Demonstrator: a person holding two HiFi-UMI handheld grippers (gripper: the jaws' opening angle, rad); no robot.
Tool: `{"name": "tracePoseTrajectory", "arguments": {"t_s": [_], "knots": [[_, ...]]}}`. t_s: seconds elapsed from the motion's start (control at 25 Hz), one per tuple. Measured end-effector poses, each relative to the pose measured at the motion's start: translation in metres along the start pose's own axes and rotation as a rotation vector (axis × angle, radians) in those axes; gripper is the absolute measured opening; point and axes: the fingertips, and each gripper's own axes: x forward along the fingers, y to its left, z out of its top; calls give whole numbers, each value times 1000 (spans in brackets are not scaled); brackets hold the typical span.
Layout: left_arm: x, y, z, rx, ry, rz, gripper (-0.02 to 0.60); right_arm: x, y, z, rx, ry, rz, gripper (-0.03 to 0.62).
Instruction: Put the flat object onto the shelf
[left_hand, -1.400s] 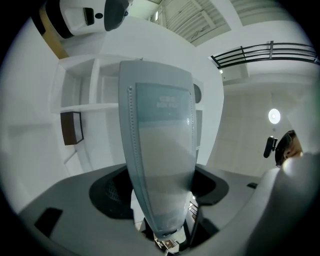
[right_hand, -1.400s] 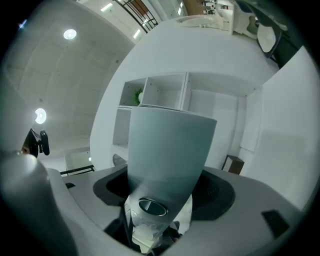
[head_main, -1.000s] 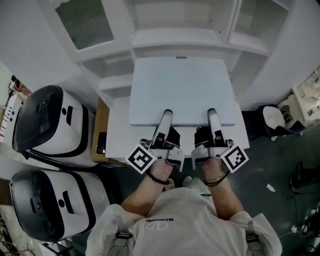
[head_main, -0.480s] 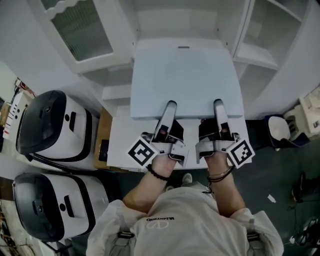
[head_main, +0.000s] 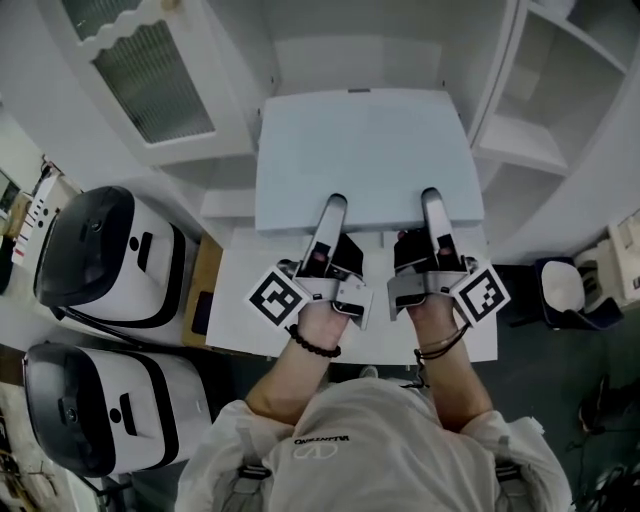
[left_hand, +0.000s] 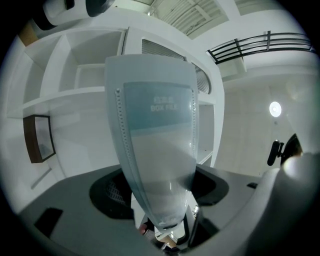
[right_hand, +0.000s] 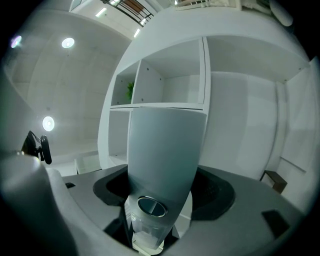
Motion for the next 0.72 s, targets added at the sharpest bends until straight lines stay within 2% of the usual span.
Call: {"name": "tracePoseTrajectory", "arguments": {"t_s": [0.24,0.72], "knots": [[16,12,7,16,-25,34,318,20,-18,3,41,21,-16,342],[63,29,34,-13,26,68,318,66,-36,7,42,4,-108,348]]}}
